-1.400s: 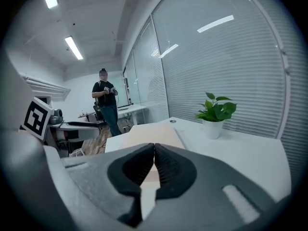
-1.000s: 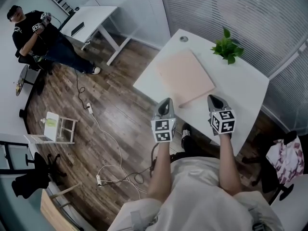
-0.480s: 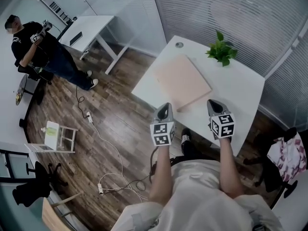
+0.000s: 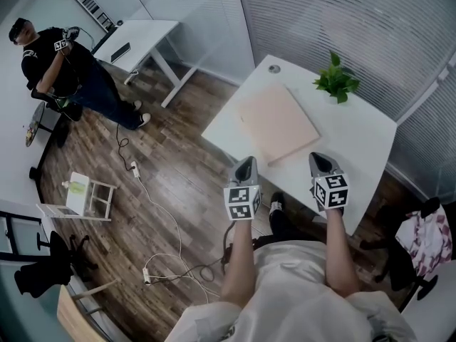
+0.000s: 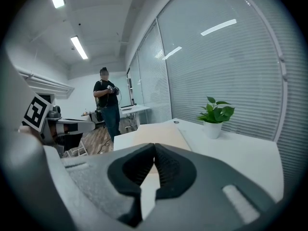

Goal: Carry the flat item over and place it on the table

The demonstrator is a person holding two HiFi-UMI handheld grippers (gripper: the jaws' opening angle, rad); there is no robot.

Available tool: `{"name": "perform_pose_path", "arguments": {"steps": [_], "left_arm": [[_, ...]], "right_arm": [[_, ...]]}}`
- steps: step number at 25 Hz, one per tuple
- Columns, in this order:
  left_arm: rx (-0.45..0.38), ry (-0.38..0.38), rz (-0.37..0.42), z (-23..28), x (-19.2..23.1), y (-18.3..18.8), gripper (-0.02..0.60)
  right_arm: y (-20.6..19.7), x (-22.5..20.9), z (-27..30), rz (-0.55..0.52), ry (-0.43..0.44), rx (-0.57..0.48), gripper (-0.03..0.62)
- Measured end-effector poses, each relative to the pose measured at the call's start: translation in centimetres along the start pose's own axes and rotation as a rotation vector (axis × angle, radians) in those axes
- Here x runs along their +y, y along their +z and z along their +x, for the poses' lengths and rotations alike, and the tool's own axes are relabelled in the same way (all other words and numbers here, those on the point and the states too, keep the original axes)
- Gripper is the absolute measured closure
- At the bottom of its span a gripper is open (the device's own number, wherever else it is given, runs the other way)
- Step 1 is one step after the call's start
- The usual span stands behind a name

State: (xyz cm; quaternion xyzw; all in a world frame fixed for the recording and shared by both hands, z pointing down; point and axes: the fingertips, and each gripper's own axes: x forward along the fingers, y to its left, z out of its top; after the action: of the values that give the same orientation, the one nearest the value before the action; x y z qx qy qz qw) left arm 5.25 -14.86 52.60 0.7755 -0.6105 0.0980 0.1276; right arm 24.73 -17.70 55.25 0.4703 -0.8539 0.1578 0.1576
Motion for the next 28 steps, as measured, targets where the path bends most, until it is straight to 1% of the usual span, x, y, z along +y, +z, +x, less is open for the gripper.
{"name": "perform_pose_path", "arguments": {"steps": [3, 7, 13, 19, 23, 28], "left_arm": [[-0.003, 0.000, -0.012, -0.3, 0.0, -0.1, 0.574], [-0.008, 0.005, 0.008, -0.7, -0.1, -0.3, 0.574], [0.008, 0.002, -0.011, -1.0, -0.5, -1.1, 0.574], [0.014, 0.008, -0.018, -0.8, -0.6, -1.0, 0.574], [0.015, 0.010, -0.028, -0.3, -1.0, -0.8, 0.574], [0.022, -0.014, -0.020, 1.4, -2.1, -0.3, 0.574]], "right_arm": [[-0.3, 0.1, -0.2, -0.021, -0.004, 0.013, 0.592], [-0.8, -0.1, -0.5, -0.028, -0.012, 0.024, 0.592], [-1.4, -0.3, -0.6, -0.027, -0.013, 0.028, 0.592], [-1.5, -0.2, -0.8, -0.031, -0.004, 0.026, 0.592], [-1.6, -0.7, -1.1, -0.037, -0.013, 0.034, 0.592], [-1.1, -1.8, -1.3, -0.047, -0.022, 0.037, 0.592]]}}
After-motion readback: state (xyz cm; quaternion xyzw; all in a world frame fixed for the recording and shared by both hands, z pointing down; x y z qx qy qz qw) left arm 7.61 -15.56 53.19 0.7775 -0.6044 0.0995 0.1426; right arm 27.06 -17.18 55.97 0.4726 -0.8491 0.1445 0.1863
